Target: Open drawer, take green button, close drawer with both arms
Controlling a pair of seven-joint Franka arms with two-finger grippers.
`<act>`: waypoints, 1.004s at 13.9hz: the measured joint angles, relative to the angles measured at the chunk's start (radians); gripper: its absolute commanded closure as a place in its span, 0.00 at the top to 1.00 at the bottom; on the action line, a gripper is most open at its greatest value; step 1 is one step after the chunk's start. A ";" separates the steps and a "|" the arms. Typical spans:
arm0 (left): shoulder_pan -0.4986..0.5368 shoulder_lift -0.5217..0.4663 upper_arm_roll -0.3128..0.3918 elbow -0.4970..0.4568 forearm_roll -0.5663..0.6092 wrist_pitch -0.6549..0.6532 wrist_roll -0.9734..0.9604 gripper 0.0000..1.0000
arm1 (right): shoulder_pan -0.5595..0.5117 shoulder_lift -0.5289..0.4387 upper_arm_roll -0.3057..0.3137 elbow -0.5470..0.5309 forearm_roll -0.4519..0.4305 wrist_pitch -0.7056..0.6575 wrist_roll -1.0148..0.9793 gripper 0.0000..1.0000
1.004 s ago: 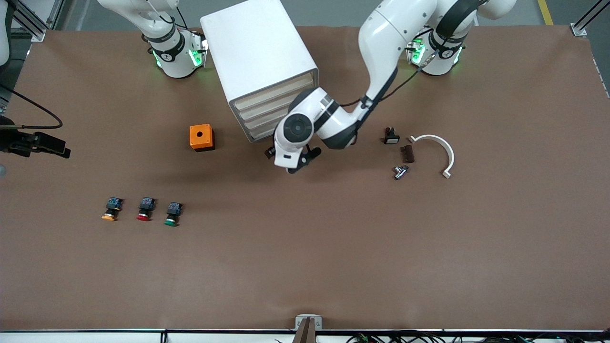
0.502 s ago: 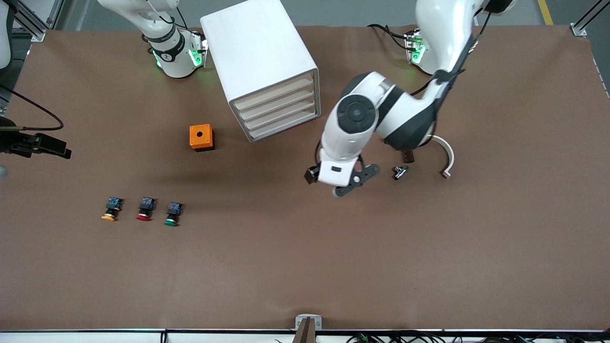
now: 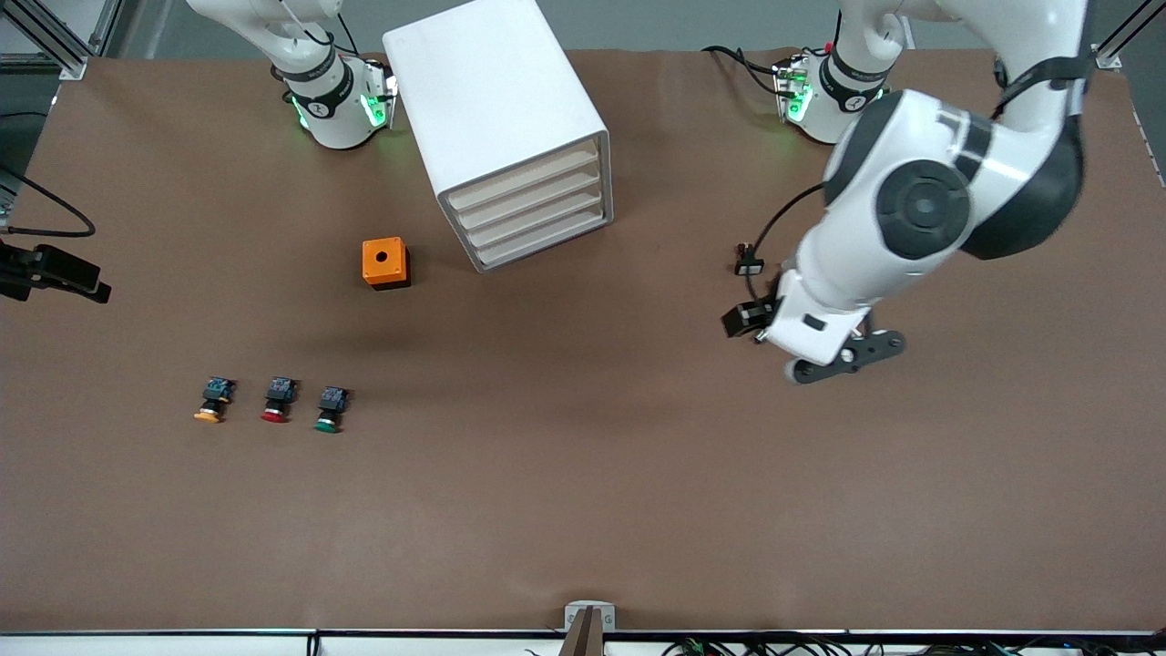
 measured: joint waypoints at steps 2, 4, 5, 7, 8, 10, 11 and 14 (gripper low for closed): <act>0.065 -0.012 0.001 -0.005 0.000 -0.053 0.133 0.99 | 0.000 -0.015 0.006 0.007 0.000 -0.025 0.007 1.00; 0.123 -0.014 0.001 -0.010 0.000 -0.085 0.216 0.99 | 0.005 -0.041 0.013 0.007 0.000 -0.034 0.010 1.00; 0.149 -0.016 0.001 -0.010 0.000 -0.089 0.243 0.99 | 0.007 -0.053 0.014 0.006 0.000 -0.046 0.013 1.00; 0.192 -0.031 0.000 -0.010 0.000 -0.091 0.283 0.99 | 0.005 -0.067 0.011 0.002 -0.001 -0.082 0.015 1.00; 0.214 -0.045 0.000 -0.011 0.000 -0.093 0.304 0.99 | 0.004 -0.070 0.008 -0.001 -0.001 -0.095 0.015 1.00; 0.263 -0.076 -0.002 -0.013 0.000 -0.103 0.358 0.99 | 0.002 -0.072 0.006 -0.004 -0.001 -0.108 0.015 1.00; 0.286 -0.091 -0.001 -0.016 0.000 -0.111 0.398 0.99 | 0.002 -0.077 0.006 -0.009 -0.001 -0.113 0.015 1.00; 0.295 -0.140 0.047 -0.054 0.000 -0.126 0.492 0.99 | 0.003 -0.126 0.008 -0.056 0.000 -0.107 0.015 1.00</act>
